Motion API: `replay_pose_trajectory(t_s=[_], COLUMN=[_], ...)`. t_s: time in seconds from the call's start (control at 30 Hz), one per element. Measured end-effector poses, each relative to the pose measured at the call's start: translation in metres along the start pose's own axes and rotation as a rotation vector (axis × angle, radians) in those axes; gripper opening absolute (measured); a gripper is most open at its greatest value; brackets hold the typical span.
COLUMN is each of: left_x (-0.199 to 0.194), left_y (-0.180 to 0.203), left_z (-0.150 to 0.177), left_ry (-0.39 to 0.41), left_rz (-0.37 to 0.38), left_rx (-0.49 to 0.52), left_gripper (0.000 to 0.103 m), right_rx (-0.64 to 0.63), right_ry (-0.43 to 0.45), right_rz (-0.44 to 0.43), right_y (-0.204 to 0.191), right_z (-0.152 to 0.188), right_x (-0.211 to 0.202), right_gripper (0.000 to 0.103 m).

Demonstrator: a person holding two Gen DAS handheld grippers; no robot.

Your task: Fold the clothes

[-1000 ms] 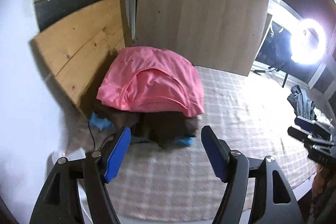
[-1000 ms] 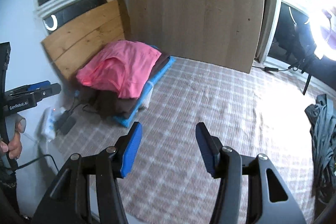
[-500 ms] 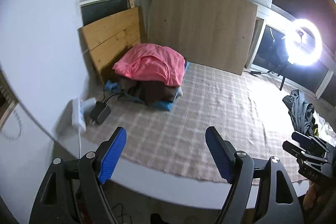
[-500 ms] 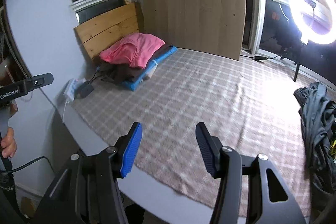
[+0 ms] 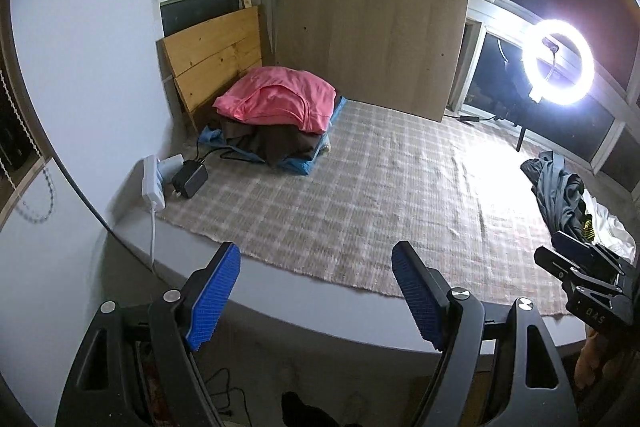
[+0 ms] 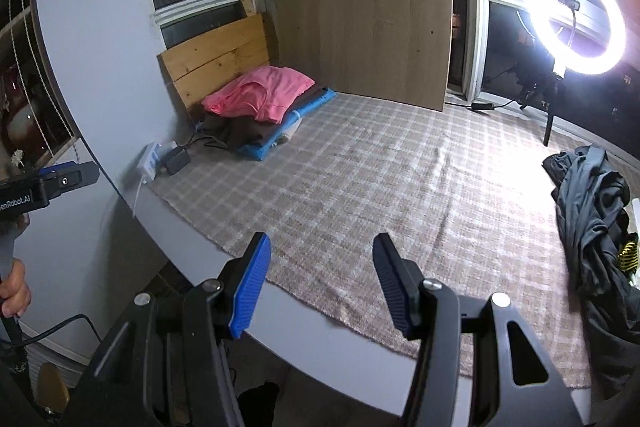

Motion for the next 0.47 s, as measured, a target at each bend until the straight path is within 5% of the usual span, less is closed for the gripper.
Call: replay_pose_trajectory(t_s=[0.47], left_x=[-0.013], left_y=[-0.011], left_z=[-0.001], left_ry=[0.044], left_rz=[0.018], left_rx=[-0.010], left_gripper=[0.077], right_rx=[-0.011], right_ry=[-0.003], right_rz=[0.003], right_y=[-0.006], right_z=[0.002], right_x=[-0.001], right_gripper=[0.053])
Point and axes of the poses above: each gripper's, at about its wrist camera, not at the fingertips, and x roughly the way its jaws point, y to its right, z to its underside, the point moved 4 cm from there along x, roughly the way its jaws point, and after that the axes turned 1 degree about -z, right-handed, at the moved point
